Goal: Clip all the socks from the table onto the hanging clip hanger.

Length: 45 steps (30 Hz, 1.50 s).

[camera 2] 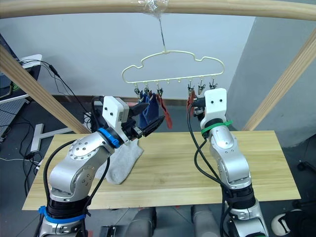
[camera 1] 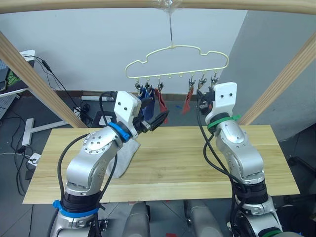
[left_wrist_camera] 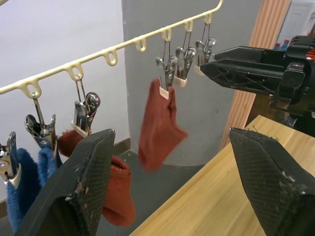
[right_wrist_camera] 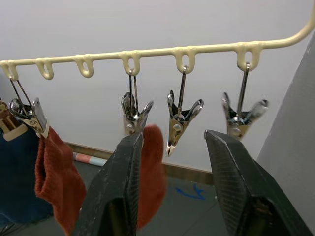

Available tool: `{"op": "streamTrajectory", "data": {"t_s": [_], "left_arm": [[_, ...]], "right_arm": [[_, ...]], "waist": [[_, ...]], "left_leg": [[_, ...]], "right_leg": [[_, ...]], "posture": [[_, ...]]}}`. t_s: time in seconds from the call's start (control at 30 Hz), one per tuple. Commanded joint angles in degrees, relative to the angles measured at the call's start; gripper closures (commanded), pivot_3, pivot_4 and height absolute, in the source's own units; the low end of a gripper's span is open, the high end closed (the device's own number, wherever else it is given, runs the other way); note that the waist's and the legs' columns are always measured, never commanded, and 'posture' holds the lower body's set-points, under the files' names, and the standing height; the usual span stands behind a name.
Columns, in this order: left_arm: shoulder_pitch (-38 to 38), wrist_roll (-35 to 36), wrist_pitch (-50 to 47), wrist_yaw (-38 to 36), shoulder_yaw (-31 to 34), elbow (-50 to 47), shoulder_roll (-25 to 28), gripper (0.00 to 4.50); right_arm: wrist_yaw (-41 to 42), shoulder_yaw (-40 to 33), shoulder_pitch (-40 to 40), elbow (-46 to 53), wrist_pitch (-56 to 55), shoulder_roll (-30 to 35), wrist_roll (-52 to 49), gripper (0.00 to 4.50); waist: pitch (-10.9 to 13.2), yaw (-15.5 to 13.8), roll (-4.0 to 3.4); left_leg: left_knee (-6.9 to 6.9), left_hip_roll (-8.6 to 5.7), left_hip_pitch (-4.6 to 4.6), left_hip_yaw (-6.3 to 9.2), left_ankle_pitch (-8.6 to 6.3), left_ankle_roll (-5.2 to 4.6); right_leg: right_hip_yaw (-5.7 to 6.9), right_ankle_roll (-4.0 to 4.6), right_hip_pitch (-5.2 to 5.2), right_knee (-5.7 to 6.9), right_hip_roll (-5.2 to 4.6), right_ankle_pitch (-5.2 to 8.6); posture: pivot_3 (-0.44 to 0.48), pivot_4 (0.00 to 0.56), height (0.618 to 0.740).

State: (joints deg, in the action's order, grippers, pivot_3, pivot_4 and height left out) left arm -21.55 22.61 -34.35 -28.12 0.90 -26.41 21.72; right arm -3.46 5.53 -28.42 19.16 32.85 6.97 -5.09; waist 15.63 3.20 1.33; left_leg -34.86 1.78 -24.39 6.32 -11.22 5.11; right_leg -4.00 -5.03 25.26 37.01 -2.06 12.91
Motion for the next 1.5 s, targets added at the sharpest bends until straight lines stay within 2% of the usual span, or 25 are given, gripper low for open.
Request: {"op": "streamTrajectory", "data": {"t_s": [0.03,0.13,0.2,0.9,1.1,1.23,1.5], "left_arm": [[-0.7,0.7,0.7,0.2,0.6,-2.1,0.3,0.66],[-1.2,0.8,0.4,0.2,0.7,-2.1,0.4,0.66],[-1.5,0.9,0.2,0.2,0.8,-2.1,0.5,0.66],[-2.8,2.4,-1.0,1.2,0.9,-3.1,0.9,0.66],[-5.7,5.9,-3.0,-0.4,1.1,-3.4,1.3,0.66],[-7.5,10.1,-4.3,-5.3,0.5,-3.6,3.4,0.66],[-8.8,11.7,-4.8,-4.7,0.6,-3.5,3.7,0.66]], "right_arm": [[-0.2,-1.3,-1.7,-0.3,-1.7,-0.8,1.3,2.38],[-0.9,-1.8,-3.0,-3.1,-2.8,-2.0,1.8,2.38],[-0.8,-2.1,-3.5,-4.3,-3.4,-2.4,2.3,2.73],[-0.5,-4.3,-8.4,-12.3,-6.8,-4.8,4.3,2.73],[-0.2,-4.1,-10.7,-15.1,-8.2,-5.7,4.1,2.73],[-0.1,-4.5,-11.8,-16.5,-9.0,-6.0,4.0,2.73],[0.4,-4.8,-13.2,-18.0,-10.0,-6.1,3.8,2.73]], "waist": [[0.0,0.0,0.0],[0.0,0.0,0.0],[0.0,0.0,0.0],[0.0,-0.1,-0.03],[0.0,-0.1,-0.03],[0.0,-0.1,-0.04],[0.0,-0.2,-0.04]], "left_leg": [[0.0,0.0,0.0,0.0,0.0,0.0],[0.0,0.0,0.0,0.0,0.0,0.0],[0.0,0.0,0.0,0.0,0.0,0.0],[0.01,0.0,0.0,0.0,0.0,0.0],[0.0,0.0,0.01,0.01,0.0,0.0],[0.02,0.0,0.0,0.01,0.0,0.0],[0.01,0.0,0.0,0.01,0.0,0.0]], "right_leg": [[0.0,0.0,0.0,0.0,0.0,0.0],[0.0,0.0,0.0,0.02,0.0,-0.01],[0.01,0.0,0.0,0.02,0.0,-0.01],[0.01,0.06,0.0,0.02,0.0,-0.04],[0.02,0.05,0.0,0.05,0.0,-0.05],[0.02,0.13,0.0,0.03,0.0,-0.08],[0.02,0.12,0.0,0.04,0.0,-0.08]], "posture": [[0.039,0.282,0.74],[0.039,0.282,0.74],[0.039,0.282,0.74],[0.065,0.284,0.74],[0.074,0.281,0.74],[0.074,0.28,0.74],[0.075,0.271,0.74]]}}
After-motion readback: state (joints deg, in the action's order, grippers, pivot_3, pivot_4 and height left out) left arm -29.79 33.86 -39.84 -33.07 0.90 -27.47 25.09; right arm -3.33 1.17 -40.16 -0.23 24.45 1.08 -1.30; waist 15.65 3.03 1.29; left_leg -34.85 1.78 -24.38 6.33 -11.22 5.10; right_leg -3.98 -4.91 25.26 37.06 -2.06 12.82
